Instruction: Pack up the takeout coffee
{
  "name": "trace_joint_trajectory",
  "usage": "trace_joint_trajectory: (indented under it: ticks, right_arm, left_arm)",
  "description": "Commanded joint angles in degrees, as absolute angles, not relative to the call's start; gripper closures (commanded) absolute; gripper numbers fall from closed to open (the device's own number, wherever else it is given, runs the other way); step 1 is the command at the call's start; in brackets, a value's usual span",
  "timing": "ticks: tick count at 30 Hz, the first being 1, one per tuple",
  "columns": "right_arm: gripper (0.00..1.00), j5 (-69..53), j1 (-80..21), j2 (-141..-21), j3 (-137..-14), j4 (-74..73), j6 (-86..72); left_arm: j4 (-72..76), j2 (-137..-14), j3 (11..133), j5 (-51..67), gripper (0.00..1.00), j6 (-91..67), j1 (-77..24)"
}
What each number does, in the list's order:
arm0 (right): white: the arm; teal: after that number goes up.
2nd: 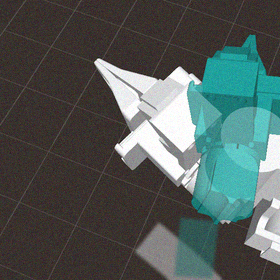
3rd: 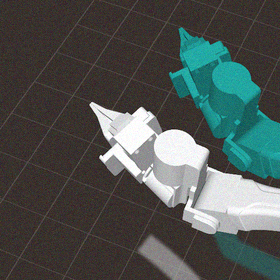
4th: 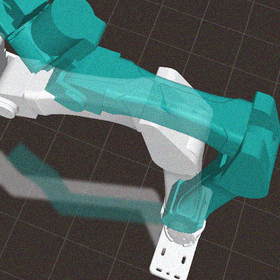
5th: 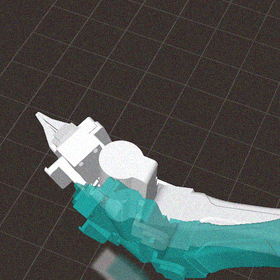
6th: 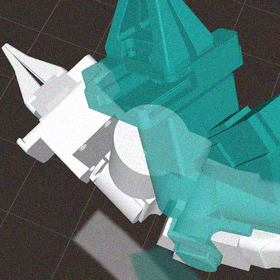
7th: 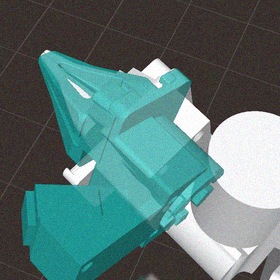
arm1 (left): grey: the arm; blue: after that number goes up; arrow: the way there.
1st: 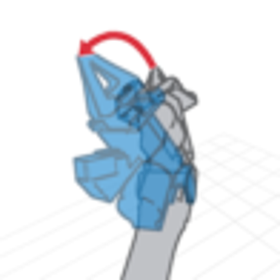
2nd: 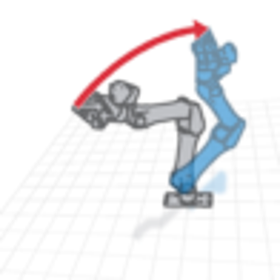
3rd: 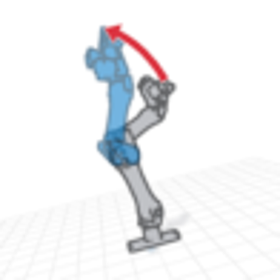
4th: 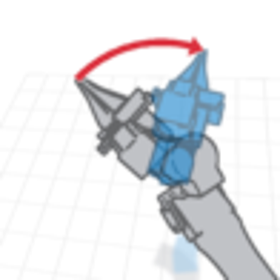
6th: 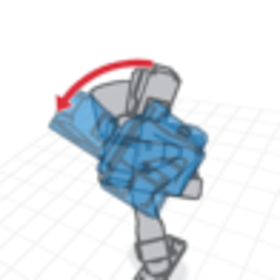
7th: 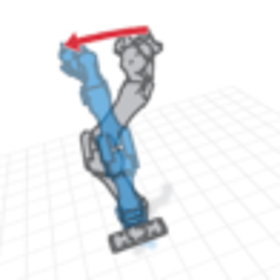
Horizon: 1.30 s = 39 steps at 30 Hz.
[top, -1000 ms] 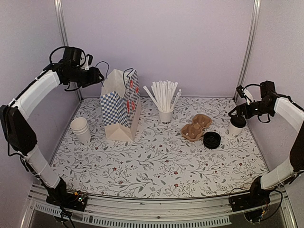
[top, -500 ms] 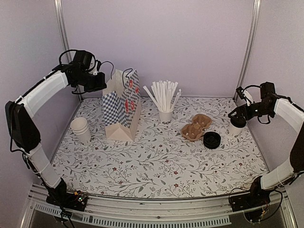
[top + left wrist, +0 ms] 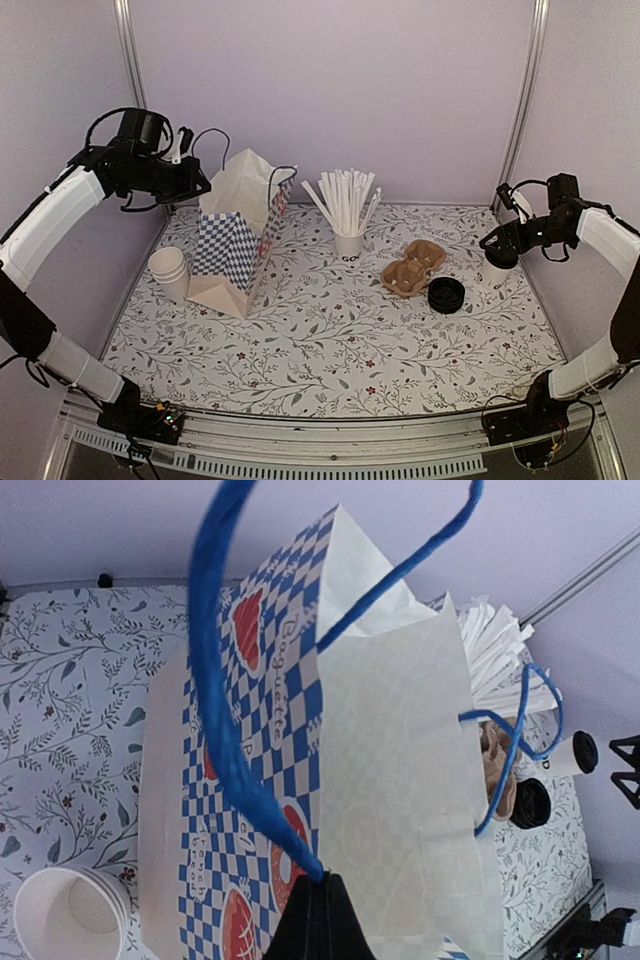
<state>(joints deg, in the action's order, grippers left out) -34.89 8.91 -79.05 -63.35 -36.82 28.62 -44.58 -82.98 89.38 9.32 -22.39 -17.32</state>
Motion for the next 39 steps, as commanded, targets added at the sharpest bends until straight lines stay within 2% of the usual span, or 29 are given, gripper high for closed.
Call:
trace_joint_trajectory:
  ticks: [1, 8, 20, 28, 34, 39]
  right_arm:
    - [0.01, -36.21, 9.04, -78.66, -64.03, -37.16, 29.27]
    - [0.01, -37.78, 7.63, -79.4, -66.44, -39.02, 30.92]
    - [0.01, -32.26, 0.43, -85.29, -73.77, -45.71, 37.41]
    - [0.01, -28.71, -7.54, -85.73, -70.44, -46.12, 41.1]
    - [0.01, -28.73, -9.01, -84.68, -67.07, -45.49, 42.62]
    - [0.01, -27.16, -9.13, -84.19, -65.24, -45.35, 44.11]
  left_arm:
    - [-44.39, -76.09, 81.84, 14.19, 1.0, -25.55, -18.58]
    - [-44.39, -67.36, 74.88, 26.92, 1.0, -24.28, -19.58]
    - [-47.24, -60.68, 70.84, 37.4, 1.0, -20.35, -20.84]
    - [-41.74, -62.39, 69.31, 47.35, 1.0, -18.53, -24.63]
    - [-39.22, -68.1, 71.81, 53.97, 1.0, -15.73, -27.63]
    - [-44.08, -75.42, 76.37, 52.96, 1.0, -10.09, -29.22]
